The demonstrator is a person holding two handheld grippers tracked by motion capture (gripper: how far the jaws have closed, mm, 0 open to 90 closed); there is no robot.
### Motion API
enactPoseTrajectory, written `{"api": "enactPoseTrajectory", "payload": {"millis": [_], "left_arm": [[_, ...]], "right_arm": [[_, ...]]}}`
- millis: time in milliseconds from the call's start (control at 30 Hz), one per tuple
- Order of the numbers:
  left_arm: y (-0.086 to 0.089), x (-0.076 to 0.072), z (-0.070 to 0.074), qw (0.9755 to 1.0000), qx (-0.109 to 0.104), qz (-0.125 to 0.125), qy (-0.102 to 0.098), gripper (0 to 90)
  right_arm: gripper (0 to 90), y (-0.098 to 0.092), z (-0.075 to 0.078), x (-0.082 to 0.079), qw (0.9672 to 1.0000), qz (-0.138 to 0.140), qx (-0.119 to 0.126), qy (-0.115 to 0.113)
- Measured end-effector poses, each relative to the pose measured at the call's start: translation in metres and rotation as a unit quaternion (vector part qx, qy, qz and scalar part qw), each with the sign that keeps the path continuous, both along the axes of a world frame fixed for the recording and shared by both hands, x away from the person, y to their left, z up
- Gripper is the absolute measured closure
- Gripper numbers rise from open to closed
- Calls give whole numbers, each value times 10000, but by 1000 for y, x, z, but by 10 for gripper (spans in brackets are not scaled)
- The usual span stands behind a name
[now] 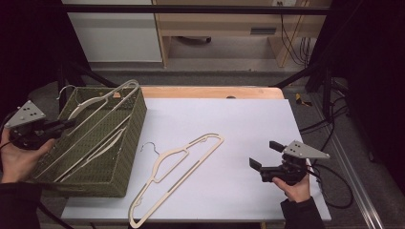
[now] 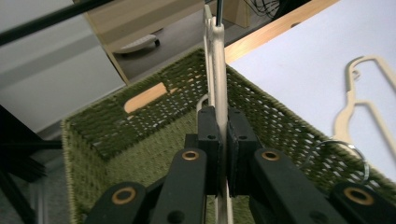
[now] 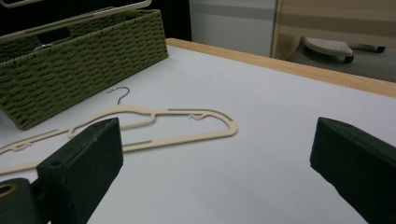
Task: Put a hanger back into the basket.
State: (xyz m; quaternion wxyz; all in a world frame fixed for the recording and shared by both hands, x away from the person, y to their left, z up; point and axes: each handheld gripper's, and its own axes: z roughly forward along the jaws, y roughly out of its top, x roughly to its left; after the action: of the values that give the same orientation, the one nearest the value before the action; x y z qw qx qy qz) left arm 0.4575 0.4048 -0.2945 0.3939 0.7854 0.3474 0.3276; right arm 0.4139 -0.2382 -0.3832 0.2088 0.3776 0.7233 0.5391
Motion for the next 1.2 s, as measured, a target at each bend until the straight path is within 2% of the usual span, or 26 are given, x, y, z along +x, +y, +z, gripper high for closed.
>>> {"api": "enactPoseTrajectory", "payload": {"millis": [100,133,167,267,300,333,400,600,733,767,800,900,967,1000,1033,1167,1200], "left_arm": [[-1,4,-6,9998,212,20,10,858],[-1,4,-8,9997,224,74,70,858],[-1,7,-11,9996,262,52,4,858],[0,11,-19,9991,408,89,111,858],[-1,12,-24,9989,394,149,193,858],[0,14,-26,9987,462,113,163,858],[0,15,-35,9981,522,192,250,857],[3,21,-65,9940,905,348,507,858],[2,24,-80,9940,824,386,600,858],[3,25,-83,9936,849,379,649,858],[3,25,-86,9937,776,403,697,857],[5,24,-93,9920,768,382,923,849],[5,23,-94,9923,587,280,1050,835],[5,23,-95,9920,587,254,1090,821],[3,23,-95,9916,584,229,1131,815],[-5,25,-96,9875,691,113,1410,786],[-6,25,-97,9874,629,127,1446,766]], "right_arm": [[33,0,0,0,10000,11,1,3],[33,0,0,0,10000,4,2,1],[33,0,0,0,10000,7,4,3],[33,0,0,0,10000,14,-2,4],[33,0,0,0,10000,15,2,9],[33,1,0,0,10000,22,-4,4],[33,1,-1,0,10000,35,-5,12],[33,2,-2,1,10000,74,-48,16],[33,3,-2,1,10000,53,-41,22],[33,3,-2,1,10000,54,-43,32],[33,3,-2,1,10000,55,-45,35],[34,4,-3,1,10000,76,-44,28],[34,5,-3,1,10000,73,-50,45],[34,5,-4,1,9999,90,-60,55],[34,6,-4,1,9999,92,-52,64],[34,6,-4,2,9999,91,-74,44],[33,6,-4,2,9999,90,-70,45]]}}
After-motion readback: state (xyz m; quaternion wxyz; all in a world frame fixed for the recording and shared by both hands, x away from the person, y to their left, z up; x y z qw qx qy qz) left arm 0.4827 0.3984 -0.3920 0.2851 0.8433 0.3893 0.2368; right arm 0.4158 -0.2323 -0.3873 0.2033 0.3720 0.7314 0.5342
